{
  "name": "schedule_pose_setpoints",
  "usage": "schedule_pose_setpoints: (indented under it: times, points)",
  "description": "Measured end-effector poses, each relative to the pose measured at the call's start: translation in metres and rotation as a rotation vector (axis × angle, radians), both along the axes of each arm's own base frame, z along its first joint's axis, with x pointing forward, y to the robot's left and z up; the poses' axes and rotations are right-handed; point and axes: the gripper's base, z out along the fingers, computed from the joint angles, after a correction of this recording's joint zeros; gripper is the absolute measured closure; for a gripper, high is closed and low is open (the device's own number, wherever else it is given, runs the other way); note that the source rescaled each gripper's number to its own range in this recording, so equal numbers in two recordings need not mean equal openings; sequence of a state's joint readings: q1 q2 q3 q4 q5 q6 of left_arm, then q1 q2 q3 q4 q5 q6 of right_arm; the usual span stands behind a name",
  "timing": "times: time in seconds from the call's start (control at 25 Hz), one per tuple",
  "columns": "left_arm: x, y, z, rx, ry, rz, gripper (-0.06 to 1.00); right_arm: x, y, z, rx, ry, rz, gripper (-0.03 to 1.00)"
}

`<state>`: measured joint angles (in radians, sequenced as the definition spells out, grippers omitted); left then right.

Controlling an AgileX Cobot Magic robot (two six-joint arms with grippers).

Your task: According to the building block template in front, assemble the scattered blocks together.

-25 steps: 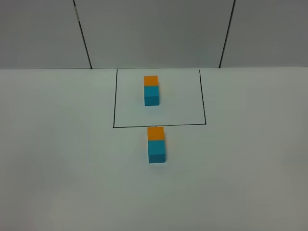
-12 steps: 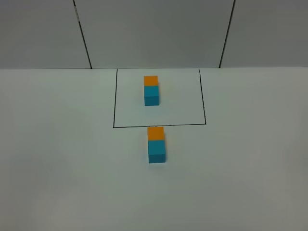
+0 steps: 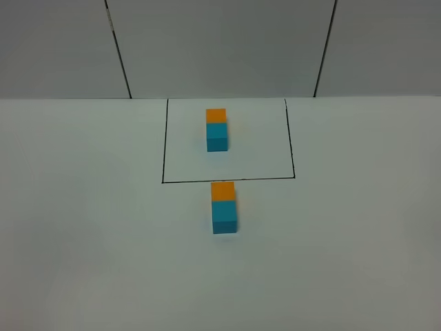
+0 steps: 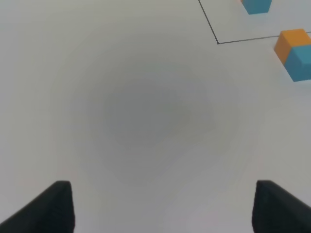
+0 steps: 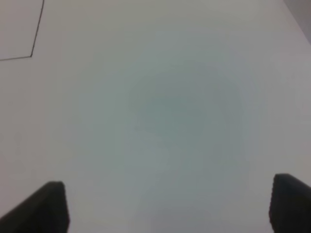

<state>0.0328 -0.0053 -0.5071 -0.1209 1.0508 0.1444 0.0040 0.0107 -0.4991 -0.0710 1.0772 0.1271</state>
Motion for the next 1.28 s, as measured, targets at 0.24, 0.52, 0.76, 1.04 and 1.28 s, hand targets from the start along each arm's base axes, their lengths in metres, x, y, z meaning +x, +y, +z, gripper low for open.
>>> schedule_pose_setpoints:
  times: [0.24,0.52,0.76,1.04,1.28]
  points:
    - [0.0,0.0,0.0,0.0,0.0,0.0,0.26,0.0,0.0,0.0,0.0,0.0,0.0,0.26]
    - [0.0,0.0,0.0,0.001,0.0,0.0,0.26,0.0,0.0,0.0,0.0,0.0,0.0,0.26]
    - [0.0,0.0,0.0,0.001,0.0,0.0,0.26,0.0,0.0002,0.0,-0.001,0.0,0.004,0.26]
    - [0.0,0.0,0.0,0.001,0.0,0.0,0.26,0.0001,0.0008,0.0,-0.048,0.003,0.036,0.26]
    - [0.0,0.0,0.0,0.001,0.0,0.0,0.26,0.0001,0.001,0.0001,-0.065,0.003,0.048,0.26]
